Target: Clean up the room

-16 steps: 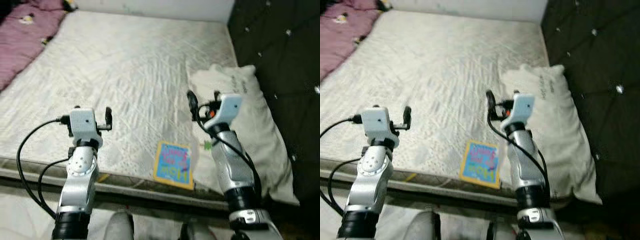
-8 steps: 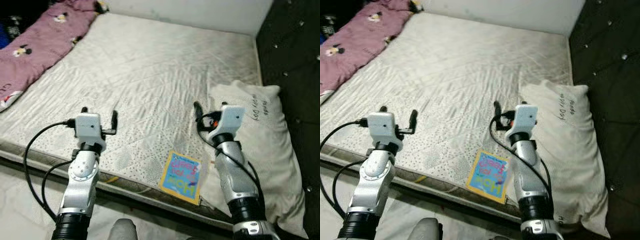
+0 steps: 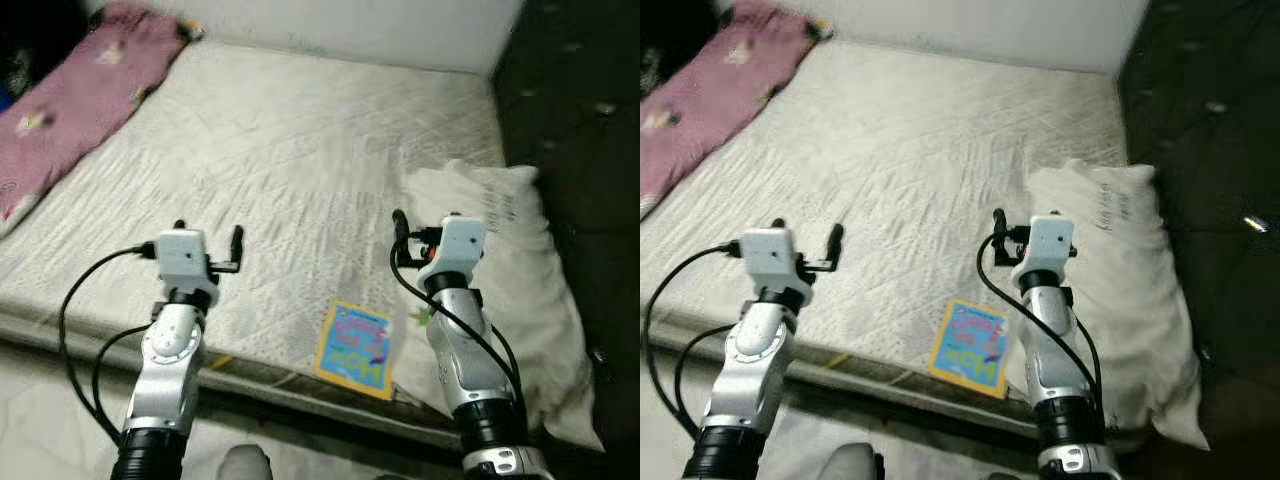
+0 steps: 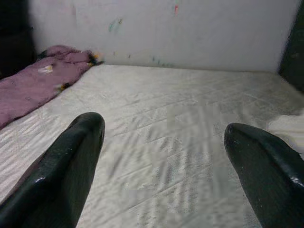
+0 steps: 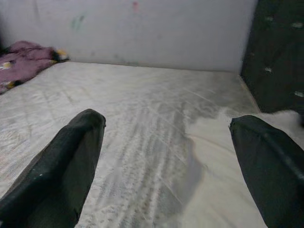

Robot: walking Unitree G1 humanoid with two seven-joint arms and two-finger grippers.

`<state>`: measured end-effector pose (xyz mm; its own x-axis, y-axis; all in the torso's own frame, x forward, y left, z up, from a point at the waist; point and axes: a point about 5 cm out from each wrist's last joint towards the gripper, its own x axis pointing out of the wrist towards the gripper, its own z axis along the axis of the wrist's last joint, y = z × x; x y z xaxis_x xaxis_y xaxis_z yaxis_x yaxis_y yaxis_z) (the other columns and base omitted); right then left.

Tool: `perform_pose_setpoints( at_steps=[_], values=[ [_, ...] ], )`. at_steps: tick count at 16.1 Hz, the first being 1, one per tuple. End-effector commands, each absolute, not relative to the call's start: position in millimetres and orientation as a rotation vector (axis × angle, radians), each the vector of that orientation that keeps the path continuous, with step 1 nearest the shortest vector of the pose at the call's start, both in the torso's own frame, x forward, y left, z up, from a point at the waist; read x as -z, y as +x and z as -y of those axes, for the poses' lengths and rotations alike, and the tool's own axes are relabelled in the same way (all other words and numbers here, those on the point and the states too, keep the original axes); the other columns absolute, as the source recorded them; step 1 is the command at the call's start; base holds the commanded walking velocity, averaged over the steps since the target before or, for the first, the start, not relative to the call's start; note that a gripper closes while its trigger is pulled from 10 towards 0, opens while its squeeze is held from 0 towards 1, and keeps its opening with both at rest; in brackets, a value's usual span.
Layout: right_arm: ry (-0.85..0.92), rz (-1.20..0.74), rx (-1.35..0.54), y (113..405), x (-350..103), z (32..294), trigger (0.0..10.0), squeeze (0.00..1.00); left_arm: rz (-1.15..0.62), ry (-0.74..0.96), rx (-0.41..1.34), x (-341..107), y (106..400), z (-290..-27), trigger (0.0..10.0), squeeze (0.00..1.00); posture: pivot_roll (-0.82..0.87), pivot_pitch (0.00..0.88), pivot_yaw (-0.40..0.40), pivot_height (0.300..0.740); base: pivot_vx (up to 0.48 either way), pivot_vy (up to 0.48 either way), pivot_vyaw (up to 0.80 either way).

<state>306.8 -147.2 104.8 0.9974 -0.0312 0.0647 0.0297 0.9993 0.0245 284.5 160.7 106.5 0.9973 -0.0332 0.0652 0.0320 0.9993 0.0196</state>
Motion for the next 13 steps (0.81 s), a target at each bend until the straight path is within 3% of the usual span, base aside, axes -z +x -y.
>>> perform_pose_setpoints(
  at_steps=[1,7,12,13],
  values=[
    [0.017,0.074,0.069,304.9,-108.5,155.1,10.0,0.00,0.075,0.005,0.039,-111.5,285.3,-159.0,10.0,0.00,0.02,0.000,0.014,0.740,0.000,0.000,-0.80],
    [-0.002,0.080,0.060,306.8,-112.9,155.5,10.0,0.00,0.087,0.011,0.013,-120.7,291.1,-153.6,10.0,0.00,0.02,0.000,0.000,0.740,0.000,0.000,-0.77],
    [-0.028,0.080,0.081,303.3,-113.9,159.0,10.0,0.00,0.071,-0.035,0.027,-117.5,284.1,-154.3,10.0,0.00,0.02,0.000,-0.003,0.740,0.000,0.000,0.00],
    [-0.019,0.071,0.076,303.8,-112.8,158.2,10.0,0.00,0.071,-0.035,0.022,-118.3,285.3,-154.7,10.0,0.00,0.02,0.000,-0.005,0.740,0.000,0.000,-0.80]
  ],
)
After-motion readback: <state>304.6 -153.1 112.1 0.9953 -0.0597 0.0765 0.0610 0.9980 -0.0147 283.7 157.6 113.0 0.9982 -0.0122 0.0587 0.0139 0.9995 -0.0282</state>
